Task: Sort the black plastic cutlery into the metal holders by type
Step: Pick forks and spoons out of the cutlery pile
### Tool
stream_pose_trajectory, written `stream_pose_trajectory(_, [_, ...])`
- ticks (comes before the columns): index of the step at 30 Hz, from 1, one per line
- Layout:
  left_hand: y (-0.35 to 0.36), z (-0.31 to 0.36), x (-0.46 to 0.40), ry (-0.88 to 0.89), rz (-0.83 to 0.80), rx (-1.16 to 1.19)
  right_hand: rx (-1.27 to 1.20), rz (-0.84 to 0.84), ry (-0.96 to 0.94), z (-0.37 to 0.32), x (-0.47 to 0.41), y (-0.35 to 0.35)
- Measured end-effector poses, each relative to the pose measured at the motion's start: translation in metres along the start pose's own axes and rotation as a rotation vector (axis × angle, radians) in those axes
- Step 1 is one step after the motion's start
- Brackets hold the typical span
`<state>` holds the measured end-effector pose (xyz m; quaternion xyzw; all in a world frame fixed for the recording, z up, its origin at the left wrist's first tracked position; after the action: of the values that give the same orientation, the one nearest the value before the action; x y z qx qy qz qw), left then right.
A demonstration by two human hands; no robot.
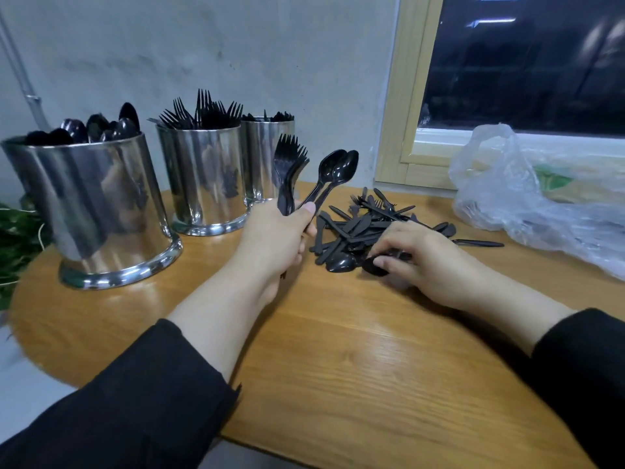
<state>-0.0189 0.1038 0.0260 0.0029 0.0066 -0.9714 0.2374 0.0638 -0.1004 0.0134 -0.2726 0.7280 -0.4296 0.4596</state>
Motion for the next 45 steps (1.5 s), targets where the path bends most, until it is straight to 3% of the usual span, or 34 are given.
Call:
stream_pose_trajectory(4, [0.000, 0.000, 0.003, 0.003, -0.025, 0.002, -0.228, 0.401, 0.171, -0.007, -0.005, -0.022])
stream_pose_trajectory(7, [0.002, 0.001, 0.005, 0.028, -0.020, -0.022, -0.587, 0.599, 0.342, -0.013, -0.014, -0.026])
stream_pose_trajectory(12, [0.001, 0.004, 0.009, 0.053, -0.015, -0.019, -1.140, 0.773, 0.431, -0.026, -0.037, -0.010])
stream_pose_trajectory(21, [0.010, 0.009, 0.025, 0.057, -0.132, -0.032, -1.334, 0.922, 0.557, -0.031, -0.055, 0.011])
stream_pose_trajectory(31, [0.010, 0.002, 0.027, 0.032, -0.205, -0.063, -1.160, 0.940, 0.542, -0.035, -0.055, 0.021])
stream_pose_trajectory(38, [0.011, 0.000, 0.026, 0.001, -0.277, -0.055, -0.861, 0.811, 0.523, -0.030, -0.052, 0.015])
stream_pose_trajectory(42, [0.001, -0.001, 0.022, 0.012, -0.162, -0.067, -0.443, 0.600, 0.410, -0.026, -0.046, 0.004])
stream_pose_trajectory(45, [-0.008, -0.002, 0.019, 0.034, -0.082, -0.081, -0.090, 0.112, 0.160, -0.021, -0.038, 0.007])
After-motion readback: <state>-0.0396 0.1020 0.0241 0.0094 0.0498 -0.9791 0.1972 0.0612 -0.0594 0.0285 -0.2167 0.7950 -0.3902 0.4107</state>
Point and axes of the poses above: each hand's wrist, its own x-axis away from the middle knuckle, its own y-axis out of the palm, z = x × y, the point moved 3 cm from there along -x, towards the middle knuckle, and after that the axes turned 8 degrees about -y, right-handed, at the moved point
